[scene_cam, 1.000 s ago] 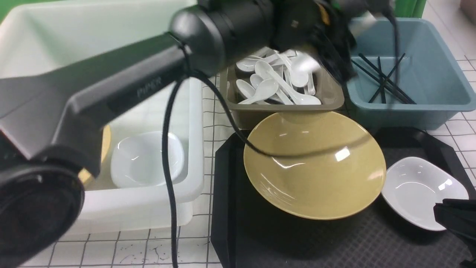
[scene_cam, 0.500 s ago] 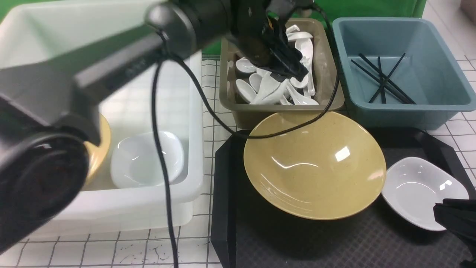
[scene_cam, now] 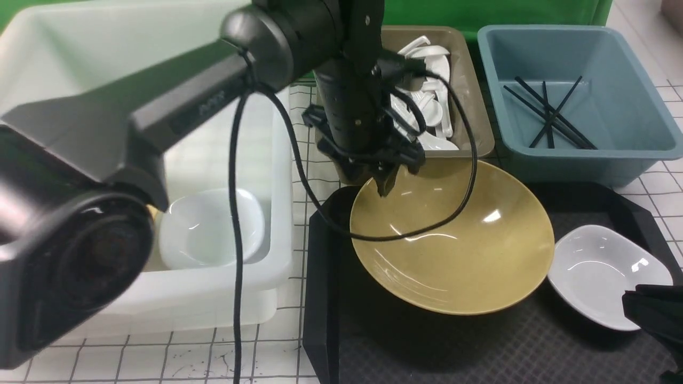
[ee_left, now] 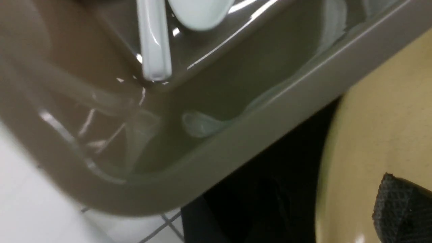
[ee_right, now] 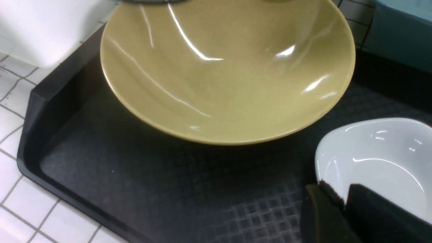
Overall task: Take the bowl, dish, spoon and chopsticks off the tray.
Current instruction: Use the left arm to grab the yellow noodle bowl on the left
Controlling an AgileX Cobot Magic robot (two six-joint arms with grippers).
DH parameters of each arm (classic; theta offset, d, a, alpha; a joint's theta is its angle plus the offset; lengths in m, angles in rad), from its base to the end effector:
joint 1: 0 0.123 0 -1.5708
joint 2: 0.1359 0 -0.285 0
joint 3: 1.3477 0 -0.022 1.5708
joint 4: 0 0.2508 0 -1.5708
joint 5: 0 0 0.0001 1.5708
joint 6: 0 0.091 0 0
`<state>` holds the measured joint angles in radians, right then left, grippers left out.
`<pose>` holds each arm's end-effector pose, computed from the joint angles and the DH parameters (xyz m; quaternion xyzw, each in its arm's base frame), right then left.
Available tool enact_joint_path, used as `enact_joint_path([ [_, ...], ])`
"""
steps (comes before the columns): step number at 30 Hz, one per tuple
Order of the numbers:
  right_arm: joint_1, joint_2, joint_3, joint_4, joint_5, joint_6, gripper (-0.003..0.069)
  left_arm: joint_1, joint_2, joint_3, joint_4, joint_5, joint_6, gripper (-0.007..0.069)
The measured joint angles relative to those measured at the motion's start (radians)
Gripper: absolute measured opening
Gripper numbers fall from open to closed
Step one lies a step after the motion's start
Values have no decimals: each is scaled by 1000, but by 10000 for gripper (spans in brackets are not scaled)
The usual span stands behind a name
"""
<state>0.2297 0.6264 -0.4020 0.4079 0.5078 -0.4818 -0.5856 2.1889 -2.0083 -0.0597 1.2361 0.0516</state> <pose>0.1114 0.0441 0.2561 -0.1980 0.8612 0.1108 0.4548 0.3876 -0.2632 0.2410 0.3048 0.9443 -0.0599 0.1083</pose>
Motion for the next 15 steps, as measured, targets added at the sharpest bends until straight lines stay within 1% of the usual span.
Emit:
enact_joint_path([
  [3,0,0,0,0,0,2,152,0,28,0,-24,0,0,353],
  [5,0,0,0,0,0,4,152,-4,54,0,-56,-1,0,328],
  [8,0,0,0,0,0,5,152,-15,67,14,-57,-7,1,270],
  [11,0,0,0,0,-1,5,152,-27,61,41,-84,-20,8,149],
  [13,0,0,0,0,-1,5,152,-36,52,54,-109,-25,15,125],
  [15,0,0,0,0,-1,5,152,-42,49,67,-123,-27,22,124],
])
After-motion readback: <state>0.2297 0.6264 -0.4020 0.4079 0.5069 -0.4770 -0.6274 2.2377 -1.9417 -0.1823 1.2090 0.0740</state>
